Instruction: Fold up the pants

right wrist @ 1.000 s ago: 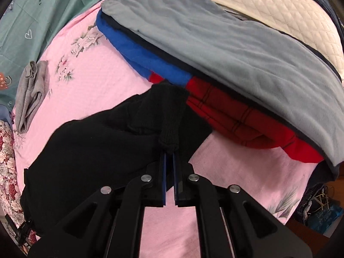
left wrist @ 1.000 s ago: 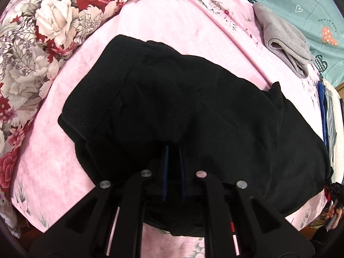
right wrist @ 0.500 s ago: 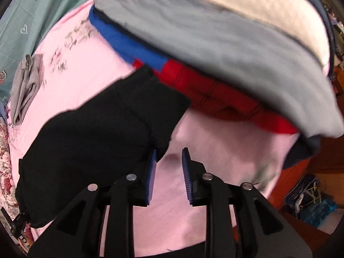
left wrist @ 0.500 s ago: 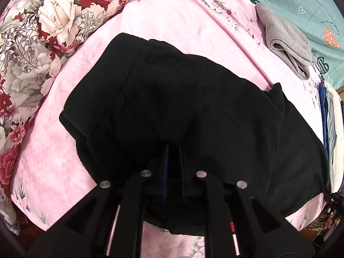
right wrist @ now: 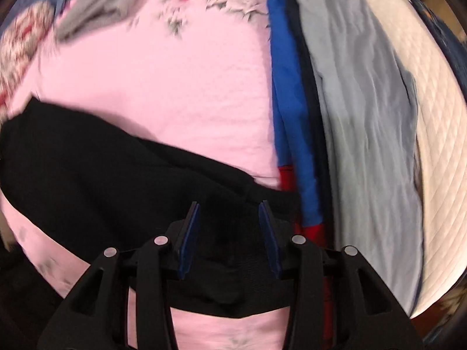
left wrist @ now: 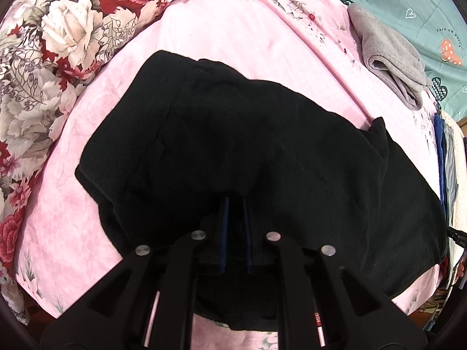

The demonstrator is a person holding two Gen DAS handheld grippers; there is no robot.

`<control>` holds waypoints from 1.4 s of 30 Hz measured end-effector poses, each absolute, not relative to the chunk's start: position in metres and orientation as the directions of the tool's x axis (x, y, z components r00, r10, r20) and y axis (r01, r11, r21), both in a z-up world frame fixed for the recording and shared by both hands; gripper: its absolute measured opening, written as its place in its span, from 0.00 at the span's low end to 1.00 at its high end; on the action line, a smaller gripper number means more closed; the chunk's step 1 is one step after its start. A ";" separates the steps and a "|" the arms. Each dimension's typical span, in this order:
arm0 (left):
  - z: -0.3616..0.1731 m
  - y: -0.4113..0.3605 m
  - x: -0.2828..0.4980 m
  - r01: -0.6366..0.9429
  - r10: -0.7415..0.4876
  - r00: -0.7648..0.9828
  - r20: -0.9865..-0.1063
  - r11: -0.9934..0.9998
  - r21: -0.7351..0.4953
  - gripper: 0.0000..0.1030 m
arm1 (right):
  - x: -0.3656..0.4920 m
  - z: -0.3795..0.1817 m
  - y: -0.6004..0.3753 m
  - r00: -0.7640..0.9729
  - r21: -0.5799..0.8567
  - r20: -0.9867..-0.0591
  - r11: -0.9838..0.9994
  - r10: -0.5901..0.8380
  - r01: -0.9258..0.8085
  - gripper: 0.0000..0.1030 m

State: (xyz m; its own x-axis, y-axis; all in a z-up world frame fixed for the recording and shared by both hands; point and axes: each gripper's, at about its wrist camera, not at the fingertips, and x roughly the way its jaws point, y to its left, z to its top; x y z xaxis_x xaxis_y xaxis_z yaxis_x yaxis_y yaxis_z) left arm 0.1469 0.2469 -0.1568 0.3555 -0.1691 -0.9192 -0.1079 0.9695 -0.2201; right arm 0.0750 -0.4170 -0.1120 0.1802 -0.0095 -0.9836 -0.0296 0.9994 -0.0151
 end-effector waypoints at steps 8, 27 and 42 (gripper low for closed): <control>-0.155 0.231 0.147 -0.159 -0.056 0.365 -0.929 0.980 -0.122 0.10 | 0.075 -0.138 -0.399 0.221 -0.104 -0.974 0.958 -0.044 -0.268 0.17; -0.091 0.200 0.109 -0.044 -0.142 0.520 -0.842 0.980 -0.193 0.31 | 0.137 -0.080 -0.326 0.375 -0.116 -0.926 0.979 -0.046 -0.166 0.47; -0.157 0.153 0.098 0.103 -0.262 0.381 -0.887 0.965 -0.241 0.15 | 0.268 -0.120 -0.002 0.215 0.140 -0.912 0.757 0.350 -0.638 0.48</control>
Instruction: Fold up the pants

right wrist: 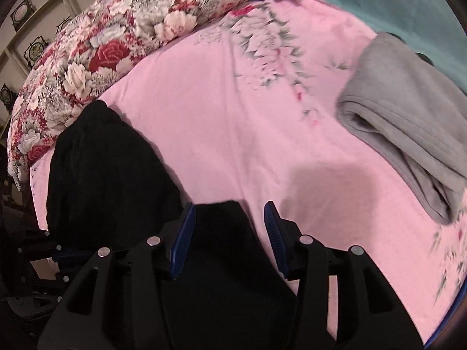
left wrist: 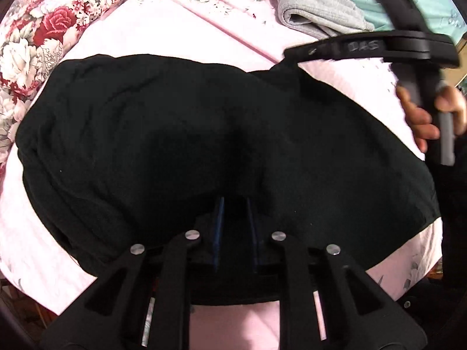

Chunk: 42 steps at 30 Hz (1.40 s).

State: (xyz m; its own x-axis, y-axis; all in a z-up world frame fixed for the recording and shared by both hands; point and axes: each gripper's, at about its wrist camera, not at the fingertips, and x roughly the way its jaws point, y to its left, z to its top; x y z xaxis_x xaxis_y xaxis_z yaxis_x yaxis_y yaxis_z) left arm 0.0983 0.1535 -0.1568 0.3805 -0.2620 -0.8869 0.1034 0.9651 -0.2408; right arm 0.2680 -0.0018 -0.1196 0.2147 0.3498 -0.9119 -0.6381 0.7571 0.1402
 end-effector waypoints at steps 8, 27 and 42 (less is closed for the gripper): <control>-0.158 0.153 0.096 0.127 -0.304 0.387 -0.870 0.953 -0.276 0.15 | 0.241 -0.135 -0.011 0.129 0.175 -0.936 0.750 0.328 -0.638 0.35; -0.145 0.148 0.102 0.133 -0.283 0.371 -0.885 0.959 -0.250 0.16 | 0.246 -0.117 -0.029 0.273 0.081 -0.922 0.827 0.274 -0.556 0.33; -0.166 0.049 0.244 0.209 -0.315 0.280 -0.907 0.942 -0.263 0.02 | 0.064 -0.082 -0.120 0.289 0.244 -0.873 0.864 0.394 -0.441 0.10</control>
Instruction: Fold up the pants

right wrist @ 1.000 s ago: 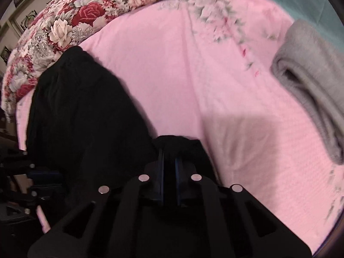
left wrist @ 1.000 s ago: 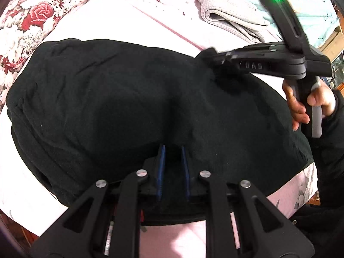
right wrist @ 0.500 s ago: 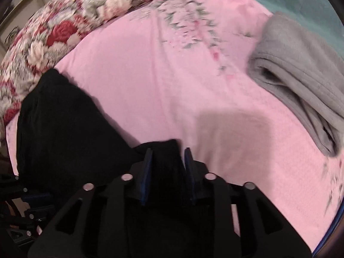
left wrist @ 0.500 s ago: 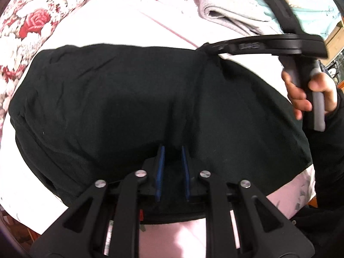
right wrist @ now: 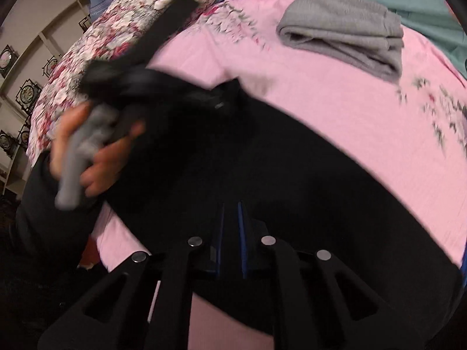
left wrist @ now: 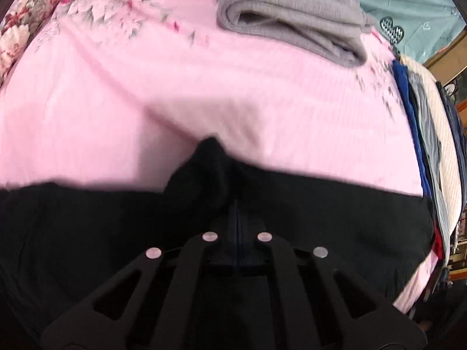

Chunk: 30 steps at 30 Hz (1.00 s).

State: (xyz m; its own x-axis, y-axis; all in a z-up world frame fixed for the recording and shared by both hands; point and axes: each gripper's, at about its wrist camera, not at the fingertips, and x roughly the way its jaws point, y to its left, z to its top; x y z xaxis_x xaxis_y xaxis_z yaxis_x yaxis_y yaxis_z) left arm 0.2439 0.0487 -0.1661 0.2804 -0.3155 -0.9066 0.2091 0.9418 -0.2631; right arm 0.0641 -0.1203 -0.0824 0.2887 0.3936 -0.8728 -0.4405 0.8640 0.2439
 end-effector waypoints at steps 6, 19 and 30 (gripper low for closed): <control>-0.167 0.048 0.247 0.225 -0.315 0.315 -0.896 0.941 -0.252 0.03 | 0.054 -0.106 -0.096 0.225 0.308 -0.874 0.850 0.431 -0.428 0.10; -0.148 0.058 0.229 0.213 -0.351 0.363 -0.863 0.933 -0.290 0.03 | 0.048 -0.081 -0.190 0.360 0.320 -0.869 0.941 0.338 -0.109 0.42; -0.149 0.025 0.122 0.326 -0.401 0.284 -0.871 0.895 -0.306 0.03 | -0.061 -0.096 -0.463 0.514 0.458 -0.850 0.649 0.119 0.608 0.56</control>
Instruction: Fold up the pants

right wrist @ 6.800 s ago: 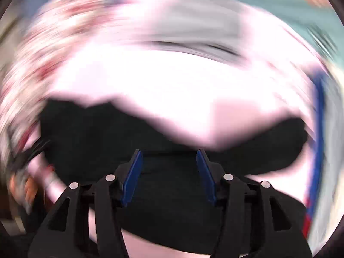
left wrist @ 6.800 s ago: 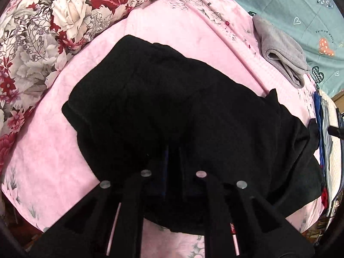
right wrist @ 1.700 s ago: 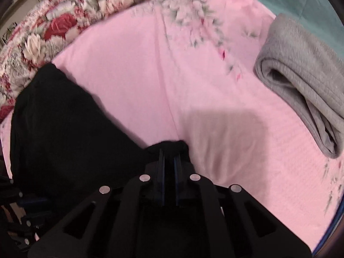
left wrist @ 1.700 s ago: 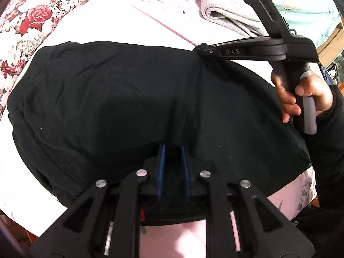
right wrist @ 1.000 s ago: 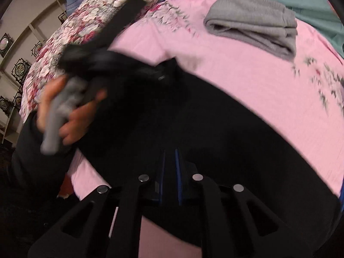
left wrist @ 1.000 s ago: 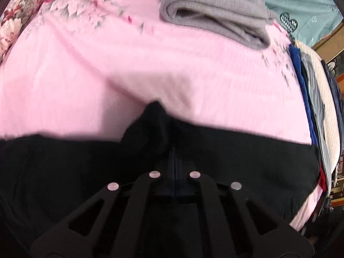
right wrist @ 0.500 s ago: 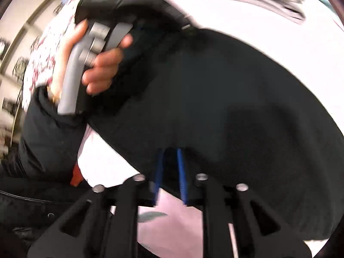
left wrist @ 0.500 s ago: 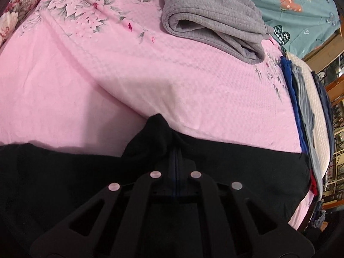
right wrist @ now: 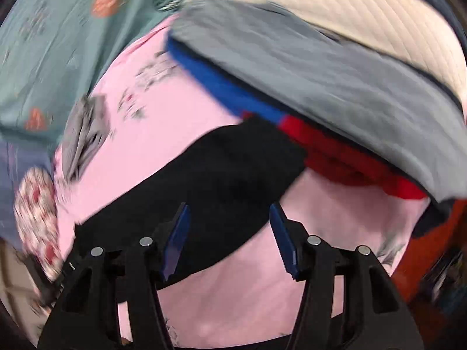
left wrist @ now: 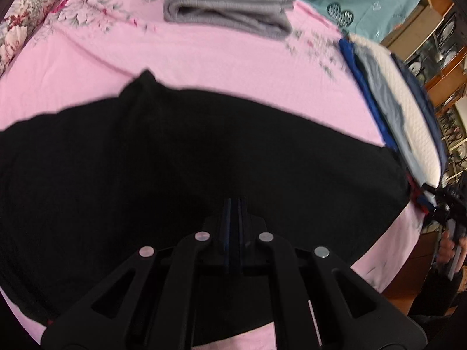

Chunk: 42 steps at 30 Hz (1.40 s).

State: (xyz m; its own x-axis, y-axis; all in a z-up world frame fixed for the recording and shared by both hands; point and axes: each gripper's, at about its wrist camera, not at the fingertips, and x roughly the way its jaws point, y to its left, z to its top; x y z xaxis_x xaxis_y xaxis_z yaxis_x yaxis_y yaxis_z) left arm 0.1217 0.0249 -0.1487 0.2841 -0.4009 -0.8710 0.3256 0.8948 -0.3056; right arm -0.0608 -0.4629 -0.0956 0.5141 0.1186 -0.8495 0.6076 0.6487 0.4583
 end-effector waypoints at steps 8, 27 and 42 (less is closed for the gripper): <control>-0.166 0.034 0.109 0.270 -0.393 0.274 -0.878 0.907 -0.322 0.03 | -0.053 -0.124 -0.482 0.495 0.481 -0.852 0.626 0.169 0.614 0.56; -0.152 0.002 0.107 0.276 -0.290 0.282 -0.915 0.937 -0.212 0.06 | -0.035 -0.135 -0.484 0.649 0.588 -0.738 0.648 0.184 0.485 0.16; -0.148 -0.211 0.119 0.496 -0.496 0.059 -0.866 0.768 -0.406 0.06 | -0.023 -0.046 -0.402 0.705 0.436 -0.692 0.868 0.156 0.236 0.16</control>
